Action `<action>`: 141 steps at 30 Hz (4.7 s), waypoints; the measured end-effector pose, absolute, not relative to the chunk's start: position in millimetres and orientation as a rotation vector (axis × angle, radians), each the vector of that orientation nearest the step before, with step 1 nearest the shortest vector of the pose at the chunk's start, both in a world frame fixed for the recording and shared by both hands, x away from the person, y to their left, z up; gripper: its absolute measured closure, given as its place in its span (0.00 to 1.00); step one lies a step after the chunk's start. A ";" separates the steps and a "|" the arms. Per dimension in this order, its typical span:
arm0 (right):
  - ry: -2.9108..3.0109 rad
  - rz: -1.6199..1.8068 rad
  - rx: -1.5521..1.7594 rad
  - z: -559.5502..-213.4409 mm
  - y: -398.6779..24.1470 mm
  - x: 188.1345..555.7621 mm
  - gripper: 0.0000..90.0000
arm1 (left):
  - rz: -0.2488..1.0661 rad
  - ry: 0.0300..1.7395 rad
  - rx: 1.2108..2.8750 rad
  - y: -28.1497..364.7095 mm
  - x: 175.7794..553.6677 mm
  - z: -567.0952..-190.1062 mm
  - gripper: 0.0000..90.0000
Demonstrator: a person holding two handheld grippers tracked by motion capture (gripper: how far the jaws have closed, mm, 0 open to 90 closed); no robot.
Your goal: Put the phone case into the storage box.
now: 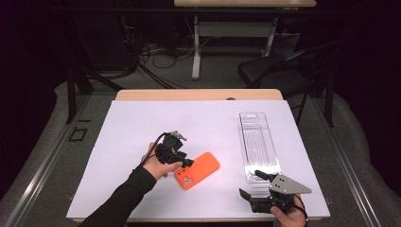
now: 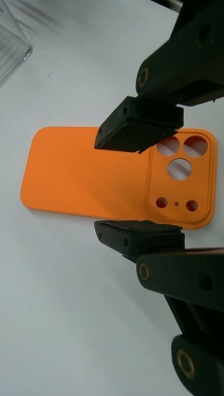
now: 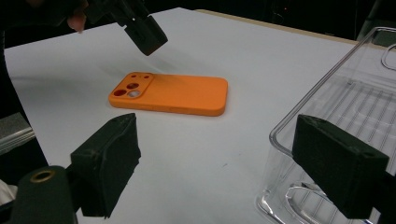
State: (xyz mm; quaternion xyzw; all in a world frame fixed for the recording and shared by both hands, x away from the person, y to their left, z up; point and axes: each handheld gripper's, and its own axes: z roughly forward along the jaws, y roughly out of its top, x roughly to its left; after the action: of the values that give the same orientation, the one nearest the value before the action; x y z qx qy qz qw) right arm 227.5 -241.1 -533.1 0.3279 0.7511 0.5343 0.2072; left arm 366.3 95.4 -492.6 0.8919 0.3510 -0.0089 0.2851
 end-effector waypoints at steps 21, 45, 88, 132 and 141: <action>2.091 1.488 0.909 -532.9 -241.1 227.1 0.16 | -0.025 0.893 2.490 76.9 354.0 -488.6 0.53; 2.092 1.485 0.909 -532.9 -241.2 227.2 0.16 | -0.046 0.930 2.495 68.2 356.1 -490.3 0.10; 2.096 1.488 0.909 -533.1 -241.3 227.3 0.16 | -0.023 0.960 2.681 33.1 366.8 -524.9 0.01; 2.100 1.488 0.905 -533.1 -241.3 227.2 0.16 | 0.031 0.915 2.799 21.2 372.6 -535.5 0.13; 2.100 1.488 0.903 -533.1 -241.2 227.1 0.16 | 0.030 0.913 2.807 20.3 372.1 -534.3 0.17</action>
State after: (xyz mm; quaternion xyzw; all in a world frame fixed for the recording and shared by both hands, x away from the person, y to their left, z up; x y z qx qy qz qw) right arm 227.1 -241.2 -533.1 0.3240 0.7535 0.5339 0.2056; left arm 372.1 20.3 -534.3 0.9466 0.3079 0.0102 0.0948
